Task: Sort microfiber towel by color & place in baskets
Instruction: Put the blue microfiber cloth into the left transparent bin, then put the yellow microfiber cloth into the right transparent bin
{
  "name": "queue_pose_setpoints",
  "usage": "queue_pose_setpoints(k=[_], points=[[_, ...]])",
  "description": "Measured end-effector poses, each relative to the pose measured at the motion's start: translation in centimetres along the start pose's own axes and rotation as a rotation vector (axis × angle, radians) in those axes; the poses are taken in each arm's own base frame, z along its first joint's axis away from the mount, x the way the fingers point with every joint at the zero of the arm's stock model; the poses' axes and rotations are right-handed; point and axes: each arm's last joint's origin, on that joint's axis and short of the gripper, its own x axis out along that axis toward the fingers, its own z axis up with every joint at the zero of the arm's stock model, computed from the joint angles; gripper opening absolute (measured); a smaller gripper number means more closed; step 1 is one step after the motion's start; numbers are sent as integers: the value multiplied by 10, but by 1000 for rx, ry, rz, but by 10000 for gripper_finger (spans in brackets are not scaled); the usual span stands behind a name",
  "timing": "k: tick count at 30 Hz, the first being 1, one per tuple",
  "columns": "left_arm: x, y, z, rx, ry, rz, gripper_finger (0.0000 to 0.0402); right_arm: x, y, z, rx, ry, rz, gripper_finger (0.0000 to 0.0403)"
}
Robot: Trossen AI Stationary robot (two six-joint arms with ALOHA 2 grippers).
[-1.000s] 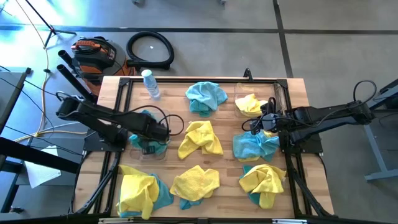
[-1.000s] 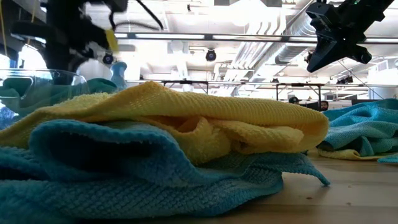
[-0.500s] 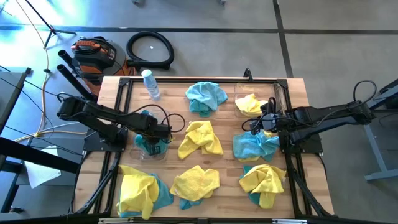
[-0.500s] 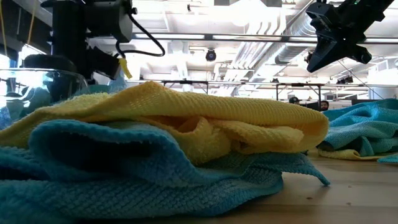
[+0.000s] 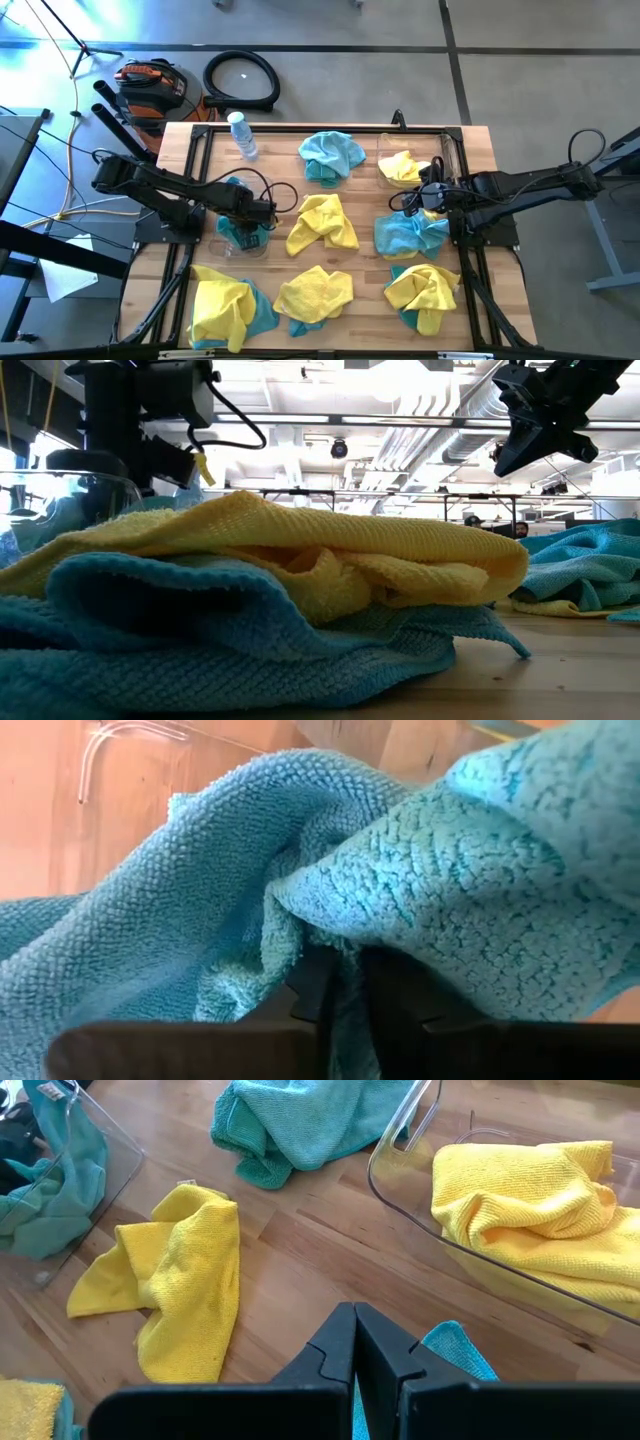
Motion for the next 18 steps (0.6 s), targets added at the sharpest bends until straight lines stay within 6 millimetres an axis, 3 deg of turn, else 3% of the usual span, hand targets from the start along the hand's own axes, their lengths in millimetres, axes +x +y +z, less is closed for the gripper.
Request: queue_pose_setpoints(k=[8, 18], points=[[-14, 4, -6, -10, -13, -5, 78, 0, 0, 0, 0, 1, 0, 0], [-69, 10, -9, -71, -178, -73, 79, 0, 0, 0, 0, 1, 1, 0]])
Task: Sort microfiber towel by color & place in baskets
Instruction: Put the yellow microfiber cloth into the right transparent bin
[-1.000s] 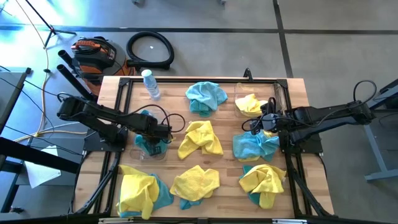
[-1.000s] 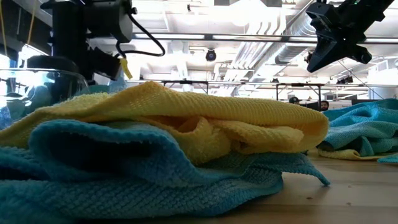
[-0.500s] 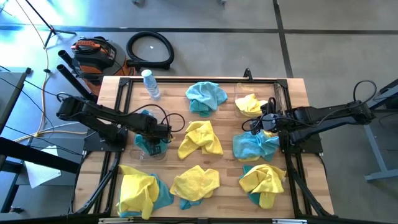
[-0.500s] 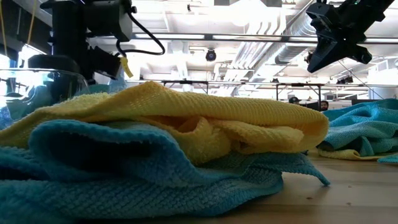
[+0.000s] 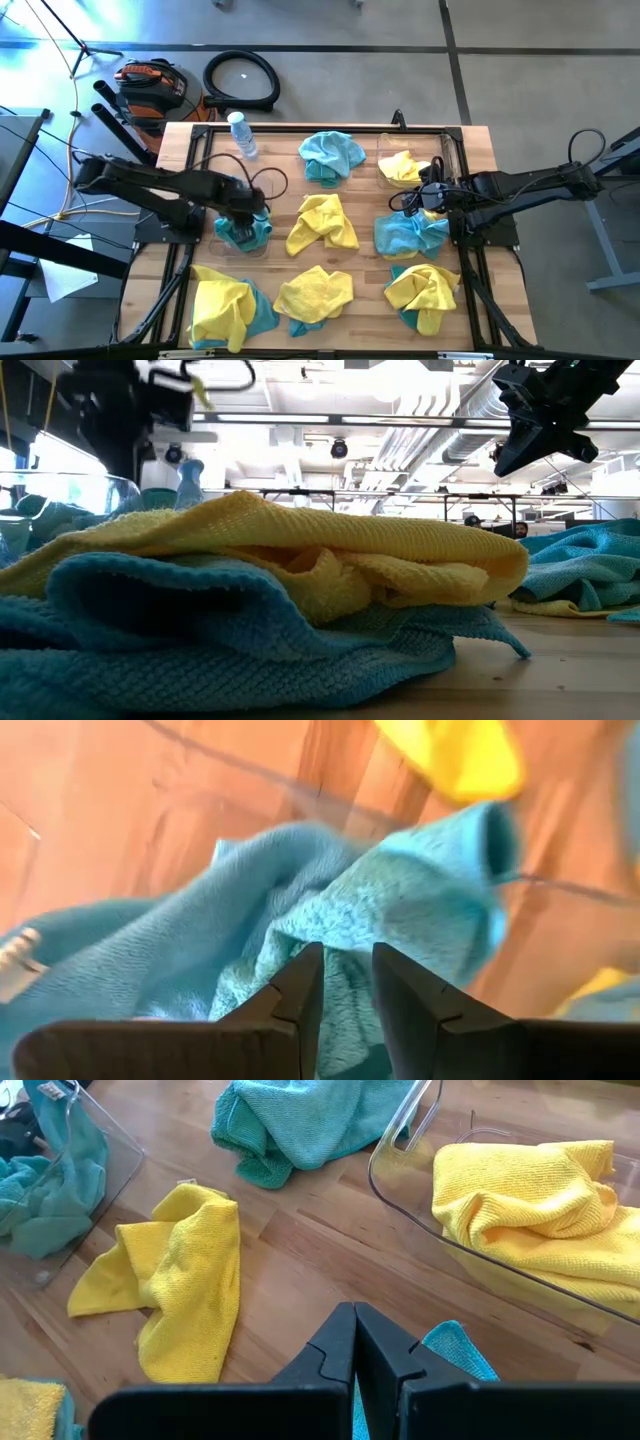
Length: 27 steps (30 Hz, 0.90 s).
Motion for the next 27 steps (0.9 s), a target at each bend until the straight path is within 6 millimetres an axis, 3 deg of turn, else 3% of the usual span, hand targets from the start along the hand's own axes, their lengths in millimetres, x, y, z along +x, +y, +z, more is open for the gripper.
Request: queue_pose_setpoints(k=[8, 16, 21, 27], points=[[-44, 6, -4, -15, -172, -73, 79, -3, 4, 4, 16, -19, 24, 0], [-59, 11, -10, 98, -276, -81, 78, -26, 35, 36, -67, -6, -12, 0], [-59, 13, -5, 175, -311, -61, 78, -31, 67, 39, -170, 215, -137, 0], [-62, 20, -5, 201, -329, -39, 78, -36, 100, 11, -189, 497, -275, 0]])
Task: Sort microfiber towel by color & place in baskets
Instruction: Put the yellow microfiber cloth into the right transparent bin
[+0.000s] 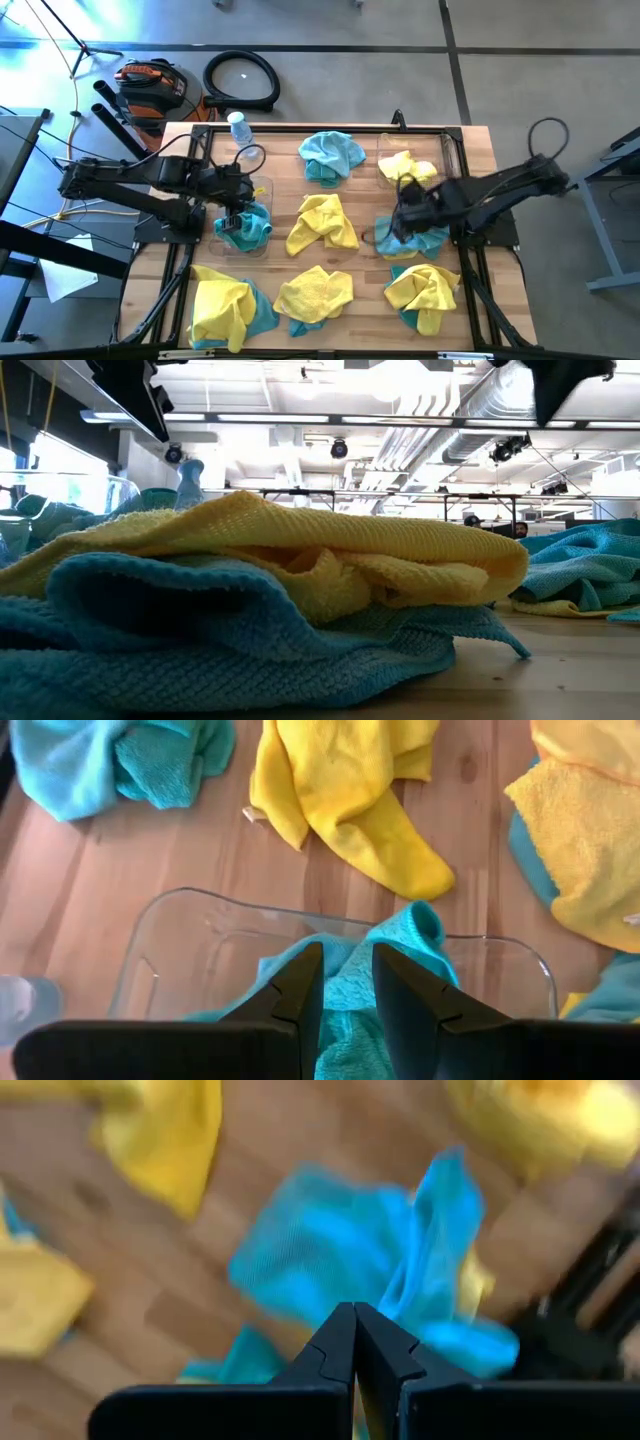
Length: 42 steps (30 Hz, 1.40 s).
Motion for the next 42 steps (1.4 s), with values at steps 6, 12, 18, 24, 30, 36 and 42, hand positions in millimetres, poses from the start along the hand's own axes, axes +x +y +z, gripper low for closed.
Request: queue_pose_setpoints(k=[6, 12, 18, 24, 30, 36, 42], points=[[1, 3, 0, 1, 2, 2, 78, 0, 22, -49, 72, 105, -5, 0], [1, 2, 0, -4, 5, -7, 78, 1, 28, -105, 190, 195, -37, 0], [1, 2, 0, -49, 5, -8, 78, 5, 35, -142, 269, 203, -35, 20], [1, 2, 1, -88, 3, -8, 78, 18, 43, -164, 249, 201, -103, 102], [1, 2, 6, -103, -48, -16, 78, 38, 55, -178, 211, 157, -186, 160], [1, 1, 9, -115, -84, -21, 78, 53, 59, -187, 170, 112, -264, 167], [0, 1, 10, -117, -92, -23, 78, 78, 55, -195, 210, 125, -204, 139]])
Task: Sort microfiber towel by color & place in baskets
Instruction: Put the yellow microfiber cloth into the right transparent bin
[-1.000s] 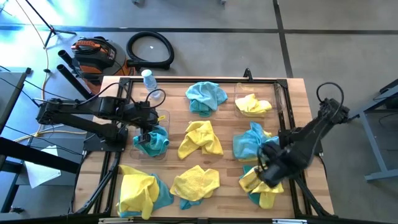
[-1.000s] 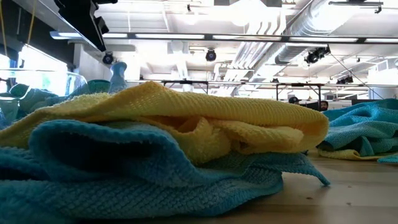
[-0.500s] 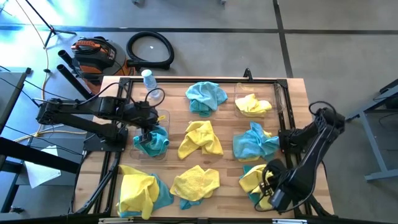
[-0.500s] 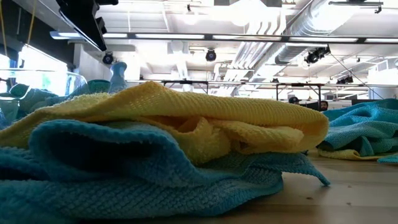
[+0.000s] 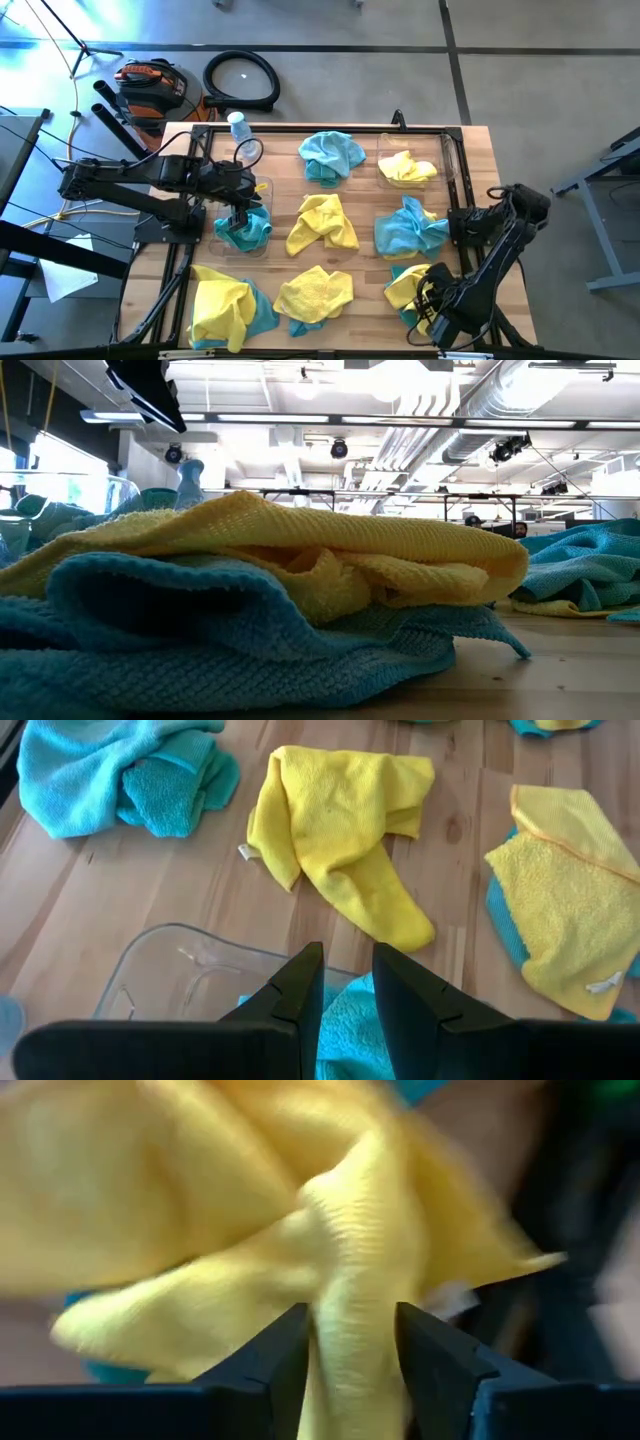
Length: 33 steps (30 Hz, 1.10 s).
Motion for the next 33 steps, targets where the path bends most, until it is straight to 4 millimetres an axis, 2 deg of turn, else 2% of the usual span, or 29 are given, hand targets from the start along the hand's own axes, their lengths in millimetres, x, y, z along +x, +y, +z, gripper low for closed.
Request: queue_pose_setpoints(k=[4, 7, 9, 14, 21, 23, 28, 33], points=[[0, 0, 0, 1, 1, -2, 78, 9, 3, -3, 24, 47, 68, 97], [0, 0, 0, 1, 2, -2, 78, 6, 3, 0, 32, 47, 67, 33], [0, 0, 0, 3, 4, -2, 78, 1, 4, 2, 31, 51, 74, 10], [0, 0, -1, 15, 8, 0, 78, -32, 2, 13, 63, 32, 153, 8], [0, 1, -3, 75, 33, 4, 78, -103, -14, 45, 101, -154, 256, 2], [0, 1, -3, 75, 32, 4, 78, -120, -14, 55, 97, -194, 348, 3], [0, 1, -3, 92, 31, 5, 78, -145, -14, 88, 108, -409, 502, 1], [0, 1, -3, 102, 31, 6, 78, -155, -15, 135, 112, -565, 478, 1]])
